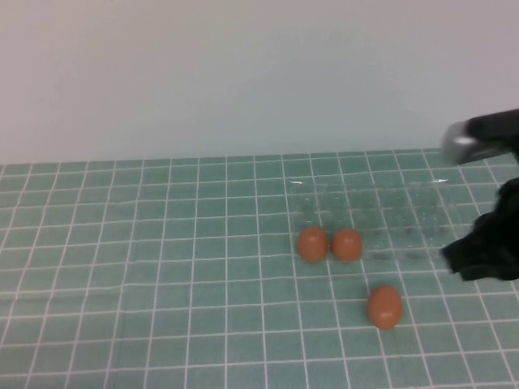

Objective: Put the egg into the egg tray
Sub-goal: Pick up the egg

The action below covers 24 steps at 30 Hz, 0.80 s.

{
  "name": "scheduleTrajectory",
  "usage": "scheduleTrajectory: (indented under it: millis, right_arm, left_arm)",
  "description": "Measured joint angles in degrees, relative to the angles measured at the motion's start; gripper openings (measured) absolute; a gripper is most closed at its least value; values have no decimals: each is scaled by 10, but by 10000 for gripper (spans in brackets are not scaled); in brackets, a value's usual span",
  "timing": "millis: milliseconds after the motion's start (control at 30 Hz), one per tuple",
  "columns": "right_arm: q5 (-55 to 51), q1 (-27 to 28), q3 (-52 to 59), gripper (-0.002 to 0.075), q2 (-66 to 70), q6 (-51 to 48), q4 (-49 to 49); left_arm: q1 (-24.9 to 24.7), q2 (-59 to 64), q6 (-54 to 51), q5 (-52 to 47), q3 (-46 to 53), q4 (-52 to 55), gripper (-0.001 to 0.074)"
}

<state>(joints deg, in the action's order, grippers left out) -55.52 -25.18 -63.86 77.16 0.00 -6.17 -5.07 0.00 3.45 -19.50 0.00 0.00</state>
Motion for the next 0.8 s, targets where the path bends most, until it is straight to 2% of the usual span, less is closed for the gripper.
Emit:
scheduleTrajectory:
  millis: [167, 333, 400, 467, 667, 733, 800]
  right_arm:
    - [-16, -45, -28, -1, 84, 112, 53]
    - [-27, -47, -76, 2, 146, 165, 62]
    - [-27, -47, -95, 31, 170, 177, 62]
    - [-27, -47, -110, 105, 194, 182, 62]
    - [-22, -47, -133, 446, 254, 220, 56]
    - [-20, -47, -133, 507, 271, 224, 56]
    - [-14, -47, -133, 533, 288, 225, 56]
  left_arm:
    - [0, 0, 0, 0, 0, 0, -1]
    - [0, 0, 0, 0, 0, 0, -1]
    - [0, 0, 0, 0, 0, 0, -1]
    - [0, 0, 0, 0, 0, 0, -1]
    - [0, 0, 0, 0, 0, 0, -1]
    - [0, 0, 0, 0, 0, 0, -1]
    - [0, 0, 0, 0, 0, 0, -1]
